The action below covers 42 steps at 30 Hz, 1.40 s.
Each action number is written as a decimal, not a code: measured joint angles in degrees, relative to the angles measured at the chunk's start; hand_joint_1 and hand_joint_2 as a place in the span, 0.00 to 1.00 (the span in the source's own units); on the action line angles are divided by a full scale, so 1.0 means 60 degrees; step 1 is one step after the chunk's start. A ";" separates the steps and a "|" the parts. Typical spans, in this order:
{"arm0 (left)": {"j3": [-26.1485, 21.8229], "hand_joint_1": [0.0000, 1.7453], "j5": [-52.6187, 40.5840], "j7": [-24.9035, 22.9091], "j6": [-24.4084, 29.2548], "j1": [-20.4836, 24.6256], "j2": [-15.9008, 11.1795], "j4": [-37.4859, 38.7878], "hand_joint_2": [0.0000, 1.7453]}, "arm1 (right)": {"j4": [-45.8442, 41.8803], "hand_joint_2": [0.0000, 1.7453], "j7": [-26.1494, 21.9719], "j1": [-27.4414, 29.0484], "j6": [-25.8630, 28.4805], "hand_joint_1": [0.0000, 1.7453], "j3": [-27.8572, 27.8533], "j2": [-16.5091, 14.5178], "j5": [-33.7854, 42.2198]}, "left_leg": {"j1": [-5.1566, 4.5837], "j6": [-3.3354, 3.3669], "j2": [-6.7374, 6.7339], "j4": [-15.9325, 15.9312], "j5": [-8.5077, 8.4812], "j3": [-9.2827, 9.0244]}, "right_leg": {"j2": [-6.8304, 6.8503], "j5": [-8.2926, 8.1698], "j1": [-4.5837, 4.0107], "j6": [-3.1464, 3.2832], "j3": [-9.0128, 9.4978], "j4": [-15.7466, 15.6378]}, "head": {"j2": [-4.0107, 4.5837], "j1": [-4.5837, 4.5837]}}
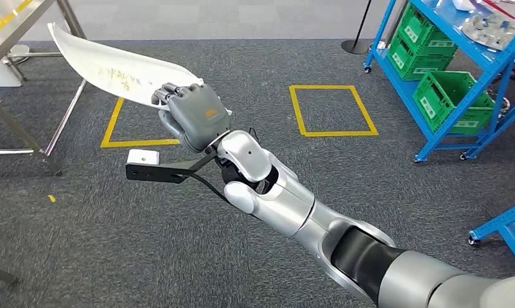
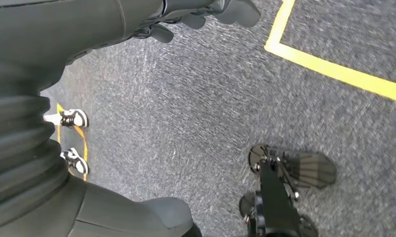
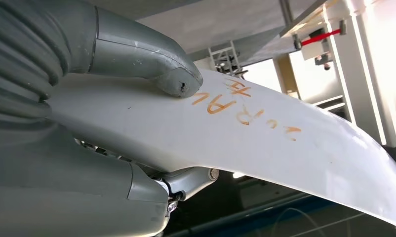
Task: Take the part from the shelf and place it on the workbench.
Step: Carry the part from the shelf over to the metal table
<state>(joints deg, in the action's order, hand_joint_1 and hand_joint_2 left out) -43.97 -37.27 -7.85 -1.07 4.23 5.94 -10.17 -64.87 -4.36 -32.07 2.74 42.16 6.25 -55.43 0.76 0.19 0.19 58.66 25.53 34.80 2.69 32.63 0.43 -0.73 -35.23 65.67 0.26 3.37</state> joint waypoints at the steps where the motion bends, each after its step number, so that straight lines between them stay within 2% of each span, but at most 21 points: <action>1: 0.0002 0.00 0.0003 0.0016 -0.0007 0.0024 -0.0002 -0.0001 1.00 | 0.0017 1.00 -0.0035 -0.0010 0.0008 1.00 0.0001 0.0080 0.0083 | -0.0001 0.0028 0.0138 0.0003 -0.0009 0.0010 | -0.0232 0.0291 0.0003 -0.0016 -0.0348 0.0703 | 0.0000 0.0013; 3: 0.0001 0.00 0.0046 0.0059 -0.0021 0.0038 -0.0003 -0.0001 1.00 | 0.0071 1.00 -0.0053 -0.0002 0.0035 1.00 0.0003 0.0209 0.0226 | -0.0013 0.0050 0.0437 0.0017 -0.0021 0.0023 | -0.0407 0.0490 -0.0001 0.0003 -0.0853 0.1612 | 0.0000 0.0025; 4: -0.0001 0.00 0.0088 0.0084 -0.0018 0.0031 -0.0002 0.0000 1.00 | 0.0094 1.00 -0.0046 -0.0002 0.0058 1.00 0.0004 0.0242 0.0270 | -0.0019 0.0048 0.0587 0.0027 -0.0026 0.0025 | -0.0446 0.0319 -0.0005 0.0039 -0.0864 0.1539 | 0.0000 0.0024; 7: -0.0006 0.00 0.0212 0.0152 0.0009 0.0029 0.0018 0.0001 1.00 | 0.0117 1.00 -0.0030 -0.0073 0.0125 1.00 0.0020 0.0284 0.0331 | -0.0025 -0.0010 0.1001 0.0051 -0.0057 0.0043 | -0.0928 -0.0648 -0.0003 0.0182 -0.0063 -0.0289 | 0.0000 0.0014; 9: -0.0010 0.00 0.0242 0.0159 0.0024 0.0043 0.0036 0.0000 1.00 | 0.0130 1.00 -0.0021 -0.0144 0.0148 1.00 0.0035 0.0319 0.0352 | 0.0006 -0.0116 0.1249 0.0040 -0.0109 0.0106 | -0.1248 -0.0871 -0.0019 0.0208 0.0276 -0.1055 | 0.0000 0.0029; 11: -0.0013 0.00 0.0264 0.0141 0.0036 0.0022 0.0040 0.0005 1.00 | 0.0148 1.00 -0.0017 -0.0208 0.0148 1.00 0.0043 0.0322 0.0369 | 0.0046 -0.0262 0.1472 -0.0022 -0.0184 0.0186 | -0.1107 -0.0889 -0.0037 0.0228 0.0323 -0.1157 | 0.0000 0.0054; 13: -0.0013 0.00 0.0296 0.0125 0.0042 -0.0007 0.0043 0.0013 1.00 | 0.0159 1.00 -0.0017 -0.0291 0.0136 1.00 0.0047 0.0274 0.0383 | 0.0015 -0.0363 0.1147 0.0085 -0.0103 0.0300 | -0.0852 -0.0977 -0.0008 0.0323 0.0389 -0.1287 | 0.0000 0.0033; 16: -0.0013 0.00 0.0322 0.0117 0.0048 0.0049 0.0052 0.0016 1.00 | 0.0182 1.00 -0.0017 -0.0363 0.0119 1.00 0.0052 0.0242 0.0398 | -0.0015 -0.0481 0.0164 0.1484 0.0726 0.0958 | -0.0387 -0.1027 -0.0016 0.0449 0.0418 -0.1378 | 0.0000 -0.0031; 18: -0.0014 0.00 0.0326 0.0118 0.0069 0.0066 0.0051 0.0016 1.00 | 0.0213 1.00 -0.0017 -0.0367 0.0104 1.00 0.0063 0.0245 0.0407 | 0.0014 -0.0562 0.0041 0.2442 0.1081 0.1374 | -0.0066 -0.1005 -0.0031 0.0468 0.0397 -0.1351 | 0.0000 -0.0030; 19: -0.0019 0.00 0.0334 0.0125 0.0103 0.0060 0.0049 0.0016 1.00 | 0.0238 1.00 -0.0026 -0.0388 0.0100 1.00 0.0071 0.0241 0.0415 | 0.0022 -0.0591 0.0015 0.2466 0.1010 0.1347 | 0.0085 -0.0993 -0.0030 0.0463 0.0389 -0.1336 | 0.0000 -0.0032; 21: -0.0039 0.00 0.0352 0.0159 0.0178 0.0055 0.0042 0.0014 1.00 | 0.0307 1.00 -0.0048 -0.0508 0.0093 1.00 0.0093 0.0224 0.0443 | 0.0028 -0.0613 -0.0207 0.1482 0.0486 0.0750 | 0.0361 -0.0952 -0.0025 0.0418 0.0386 -0.1282 | 0.0000 -0.0032; 24: -0.0059 0.00 0.0365 0.0218 0.0217 0.0094 0.0046 0.0005 1.00 | 0.0420 1.00 -0.0145 -0.0797 0.0095 1.00 0.0118 0.0203 0.0565 | -0.0029 -0.0407 -0.0679 0.0096 0.0049 -0.0039 | 0.0676 -0.0862 -0.0095 0.0285 0.0382 -0.1166 | 0.0000 -0.0016; 27: -0.0065 0.00 0.0380 0.0235 0.0222 0.0087 0.0063 0.0011 1.00 | 0.0524 1.00 -0.0278 -0.1024 0.0137 1.00 0.0196 0.0165 0.0694 | -0.0035 -0.0172 -0.0411 0.0002 -0.0012 -0.0003 | 0.0881 -0.0826 -0.0098 0.0134 0.0417 -0.1156 | 0.0000 -0.0001; 29: -0.0073 0.00 0.0383 0.0268 0.0222 0.0093 0.0085 0.0013 1.00 | 0.0590 1.00 -0.0319 -0.1151 0.0168 1.00 0.0271 0.0154 0.0741 | 0.0017 -0.0054 -0.0204 -0.0053 -0.0083 0.0007 | 0.0419 -0.0562 -0.0038 0.0007 0.0286 -0.0817 | 0.0000 0.0015; 31: -0.0080 0.00 0.0385 0.0312 0.0222 0.0134 0.0100 0.0011 1.00 | 0.0679 1.00 -0.0348 -0.1196 0.0190 1.00 0.0333 0.0174 0.0772 | 0.0053 0.0022 0.0018 -0.0071 -0.0135 0.0036 | -0.0225 0.0000 0.0012 -0.0080 -0.0177 0.0227 | 0.0000 0.0041; 33: -0.0088 0.00 0.0386 0.0334 0.0222 0.0156 0.0104 0.0013 1.00 | 0.0799 1.00 -0.0340 -0.1166 0.0199 1.00 0.0405 0.0198 0.0790 | 0.0058 0.0038 0.0295 -0.0060 -0.0164 0.0077 | -0.0414 0.0391 0.0031 -0.0119 -0.0689 0.1293 | 0.0000 0.0053; 34: -0.0099 0.00 0.0385 0.0330 0.0222 0.0150 0.0106 0.0015 1.00 | 0.0856 1.00 -0.0330 -0.1153 0.0203 1.00 0.0451 0.0202 0.0794 | 0.0060 0.0025 0.0447 -0.0050 -0.0177 0.0096 | -0.0433 0.0359 0.0041 -0.0122 -0.0774 0.1441 | 0.0000 0.0052; 36: -0.0125 0.00 0.0372 0.0301 0.0222 0.0137 0.0107 0.0016 1.00 | 0.0916 1.00 -0.0294 -0.1164 0.0215 1.00 0.0537 0.0201 0.0798 | 0.0075 -0.0025 0.0742 -0.0018 -0.0207 0.0126 | -0.0553 -0.0166 0.0072 -0.0093 -0.0400 0.0662 | 0.0000 0.0054; 39: -0.0141 0.00 0.0337 0.0231 0.0224 0.0158 0.0105 0.0015 1.00 | 0.0944 1.00 -0.0220 -0.1198 0.0239 1.00 0.0618 0.0199 0.0798 | 0.0094 -0.0178 0.1132 0.0025 -0.0269 0.0216 | -0.1177 -0.0728 0.0122 -0.0023 0.0370 -0.0939 | 0.0000 0.0048; 40: -0.0143 0.00 0.0330 0.0210 0.0225 0.0159 0.0104 0.0014 1.00 | 0.0951 1.00 -0.0200 -0.1195 0.0247 1.00 0.0642 0.0198 0.0798 | 0.0104 -0.0252 0.1245 0.0007 -0.0302 0.0255 | -0.1244 -0.0720 0.0108 0.0006 0.0423 -0.1078 | 0.0000 0.0048; 42: -0.0144 0.00 0.0314 0.0168 0.0226 0.0117 0.0094 0.0016 1.00 | 0.0950 1.00 -0.0168 -0.1182 0.0262 1.00 0.0681 0.0191 0.0794 | 0.0131 -0.0402 0.1416 -0.0066 -0.0387 0.0316 | -0.1006 -0.0774 0.0083 0.0112 0.0440 -0.1137 | 0.0000 0.0047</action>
<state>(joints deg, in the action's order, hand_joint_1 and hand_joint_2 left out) -44.83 -35.38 -6.85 0.28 4.94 6.50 -10.08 -59.17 -5.37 -39.16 4.32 46.25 7.39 -50.67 1.54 -2.22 8.68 58.26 23.21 36.69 -3.34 27.99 0.93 -0.06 -32.59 58.85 0.26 3.66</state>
